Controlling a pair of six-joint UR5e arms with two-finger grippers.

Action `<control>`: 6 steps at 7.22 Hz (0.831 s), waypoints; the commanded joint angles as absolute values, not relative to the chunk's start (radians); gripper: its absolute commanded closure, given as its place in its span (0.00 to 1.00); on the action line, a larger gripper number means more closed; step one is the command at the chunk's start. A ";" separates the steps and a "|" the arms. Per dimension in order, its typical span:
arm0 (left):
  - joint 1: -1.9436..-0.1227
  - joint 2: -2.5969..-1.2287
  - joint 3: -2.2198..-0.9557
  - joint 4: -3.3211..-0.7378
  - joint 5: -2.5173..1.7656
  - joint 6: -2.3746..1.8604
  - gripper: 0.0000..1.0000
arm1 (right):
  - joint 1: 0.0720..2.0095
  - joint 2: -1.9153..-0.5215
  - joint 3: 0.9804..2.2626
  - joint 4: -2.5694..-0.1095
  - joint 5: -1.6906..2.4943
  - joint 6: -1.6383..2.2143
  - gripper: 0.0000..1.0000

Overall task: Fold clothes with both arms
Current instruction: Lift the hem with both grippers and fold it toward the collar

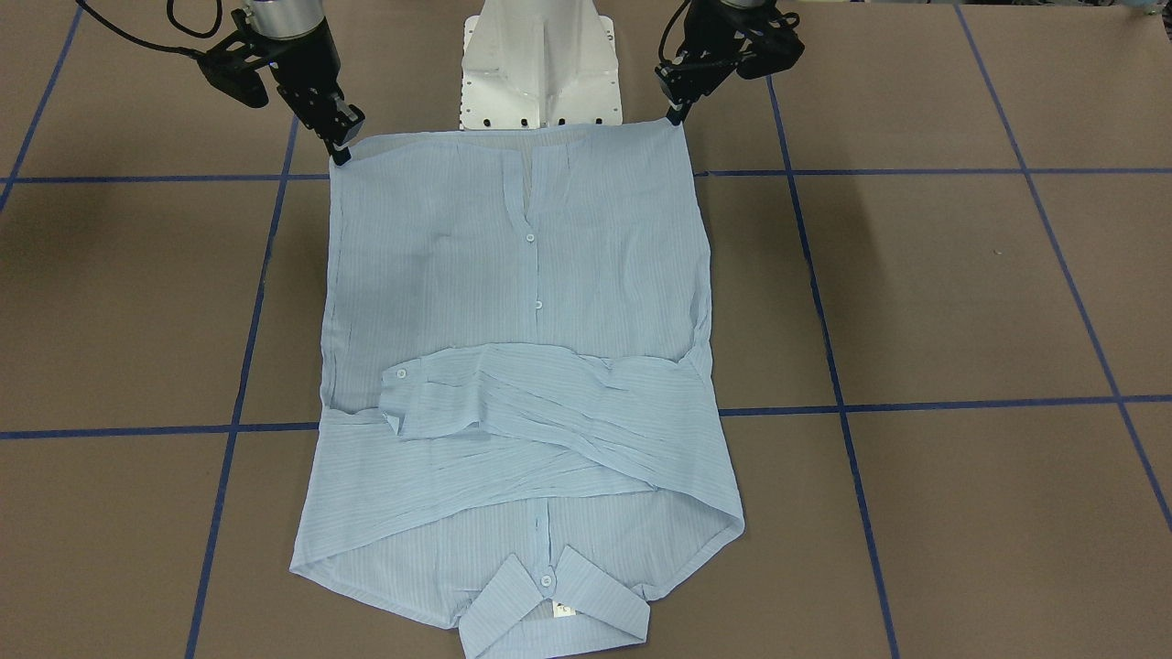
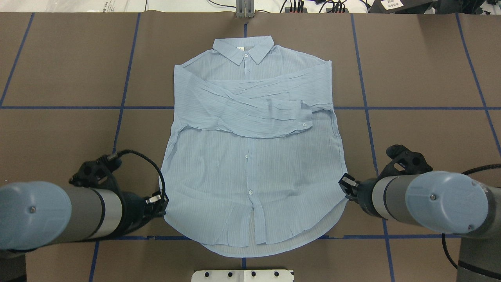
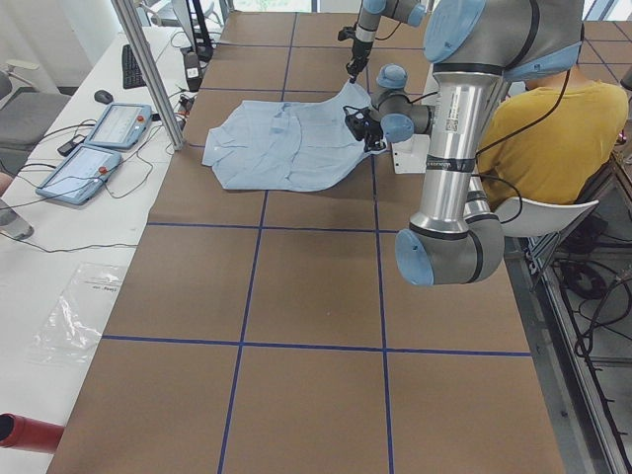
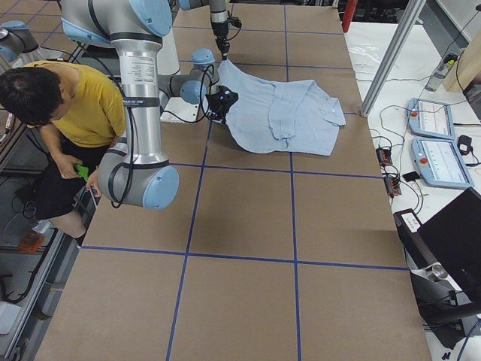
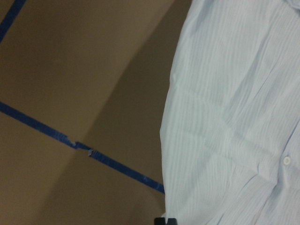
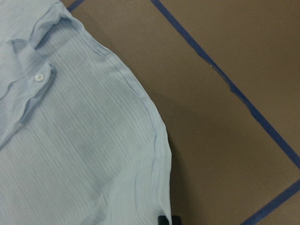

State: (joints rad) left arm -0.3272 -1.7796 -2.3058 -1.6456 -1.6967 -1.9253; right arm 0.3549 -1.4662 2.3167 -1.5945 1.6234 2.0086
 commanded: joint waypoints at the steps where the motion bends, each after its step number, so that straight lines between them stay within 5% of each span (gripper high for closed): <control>1: -0.496 -1.859 -2.232 -1.641 -1.755 -1.767 1.00 | 0.502 -1.402 2.257 -1.597 1.708 1.874 1.00; 6: -0.655 -1.963 -2.057 -1.701 -1.755 -1.442 1.00 | 0.711 -1.238 2.050 -1.600 1.828 1.709 1.00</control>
